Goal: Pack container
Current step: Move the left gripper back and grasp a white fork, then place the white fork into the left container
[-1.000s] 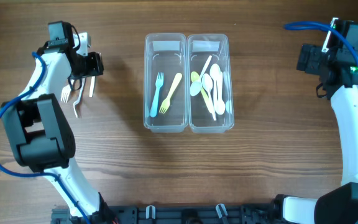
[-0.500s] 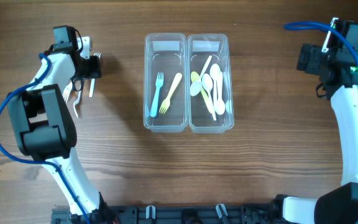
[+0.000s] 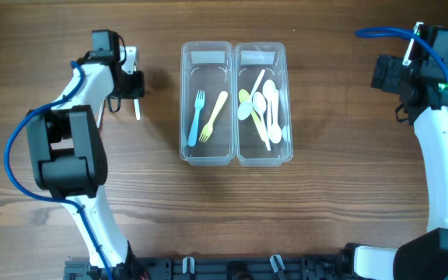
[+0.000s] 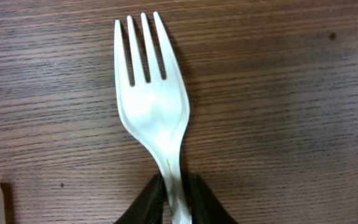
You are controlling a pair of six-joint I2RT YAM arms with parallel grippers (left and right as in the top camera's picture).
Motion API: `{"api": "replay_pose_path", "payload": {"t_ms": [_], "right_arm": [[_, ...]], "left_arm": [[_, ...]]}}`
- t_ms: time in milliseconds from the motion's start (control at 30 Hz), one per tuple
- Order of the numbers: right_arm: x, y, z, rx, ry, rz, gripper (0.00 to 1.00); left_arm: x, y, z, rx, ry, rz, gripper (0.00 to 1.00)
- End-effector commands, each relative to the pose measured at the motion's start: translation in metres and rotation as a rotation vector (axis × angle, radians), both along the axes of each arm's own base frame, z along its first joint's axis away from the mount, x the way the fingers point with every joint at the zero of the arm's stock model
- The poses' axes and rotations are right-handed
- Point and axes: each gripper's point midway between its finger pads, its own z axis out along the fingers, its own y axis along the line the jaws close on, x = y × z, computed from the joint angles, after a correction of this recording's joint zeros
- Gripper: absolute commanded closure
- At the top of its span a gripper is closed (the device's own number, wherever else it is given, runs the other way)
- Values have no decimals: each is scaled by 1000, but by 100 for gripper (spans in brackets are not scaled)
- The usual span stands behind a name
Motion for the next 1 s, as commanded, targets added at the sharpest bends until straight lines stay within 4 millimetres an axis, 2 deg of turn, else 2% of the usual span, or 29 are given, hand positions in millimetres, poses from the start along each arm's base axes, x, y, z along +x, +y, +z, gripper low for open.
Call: {"api": "replay_pose_path", "payload": {"t_ms": [0,167,267,333,400,533,633,700,767,833,967], "right_arm": [[2,1,4,14,-19,-10,0],[2,1,4,14,-19,-10,0],[2,1,4,13,-19,-10,0],[2,1,4,14,-19,-10,0],[2,1,4,14,-18,-10,0],[2,1,4,13,-19,-10,0],[2,1,4,14,-19,-10,0],[2,1,4,13,-19,-10,0],[2,1,4,13,-19,-10,0],[2,1,4,13,-19,-10,0],[2,1,4,14,-19,-10,0]], "left_arm": [[-22,0,-31,29,108,-3,85],[-24,-3,-29,24,117,0,89],[-16,-3,-12,18,75,23,91],[-6,-3,13,-4,17,92,96],[2,-8,44,-30,-49,148,96],[3,-27,103,-43,-162,115,96],[-8,-54,154,-94,-243,126,96],[-22,-89,185,-181,-273,90,96],[-36,-121,203,-249,-280,35,96],[-55,-152,205,-289,-233,23,96],[-84,-191,188,-285,-136,-43,96]]}}
